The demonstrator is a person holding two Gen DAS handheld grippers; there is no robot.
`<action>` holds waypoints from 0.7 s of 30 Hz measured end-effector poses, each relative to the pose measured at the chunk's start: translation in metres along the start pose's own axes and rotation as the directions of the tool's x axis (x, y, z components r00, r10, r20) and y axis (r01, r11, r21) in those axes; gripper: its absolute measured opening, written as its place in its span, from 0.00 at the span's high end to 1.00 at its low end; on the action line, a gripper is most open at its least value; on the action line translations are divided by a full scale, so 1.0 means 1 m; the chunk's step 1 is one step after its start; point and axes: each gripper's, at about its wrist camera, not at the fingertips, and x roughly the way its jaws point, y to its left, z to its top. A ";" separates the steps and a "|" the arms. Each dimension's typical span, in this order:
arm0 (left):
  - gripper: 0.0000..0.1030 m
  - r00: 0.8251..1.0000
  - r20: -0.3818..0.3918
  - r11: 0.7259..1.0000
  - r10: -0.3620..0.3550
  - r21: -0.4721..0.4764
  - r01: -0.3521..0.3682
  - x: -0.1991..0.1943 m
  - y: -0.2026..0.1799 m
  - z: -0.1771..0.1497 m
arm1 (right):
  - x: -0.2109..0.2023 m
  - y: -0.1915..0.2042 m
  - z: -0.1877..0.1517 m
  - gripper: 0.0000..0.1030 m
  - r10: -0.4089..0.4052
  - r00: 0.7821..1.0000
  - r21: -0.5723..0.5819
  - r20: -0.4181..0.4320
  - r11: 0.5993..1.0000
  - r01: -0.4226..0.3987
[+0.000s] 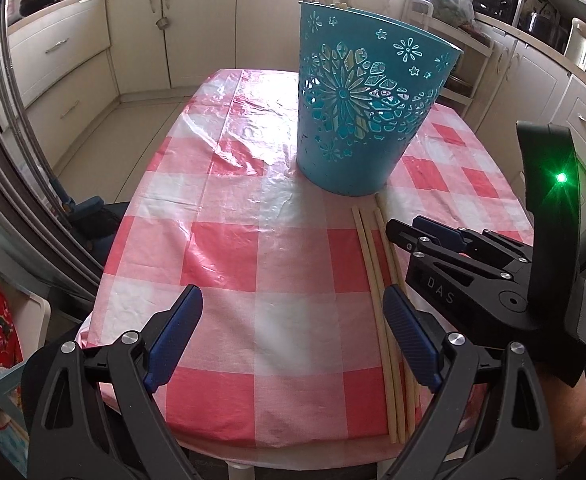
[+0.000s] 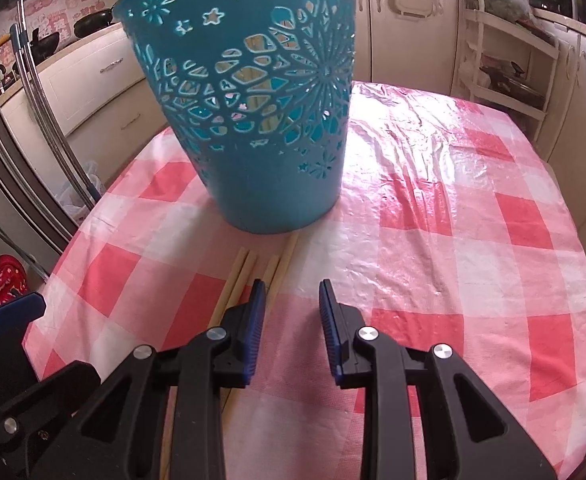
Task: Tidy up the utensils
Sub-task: 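Lower the right tool back to the chopstick bundle, then place the right tool fingers around one chopstick while the left tool lowers toward the bundle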
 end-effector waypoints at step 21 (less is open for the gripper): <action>0.15 0.998 -0.055 0.999 0.026 0.034 -0.024 0.049 -0.021 0.028 | -0.022 -0.042 -0.022 0.92 0.115 0.991 0.003 -0.073 0.993 -0.116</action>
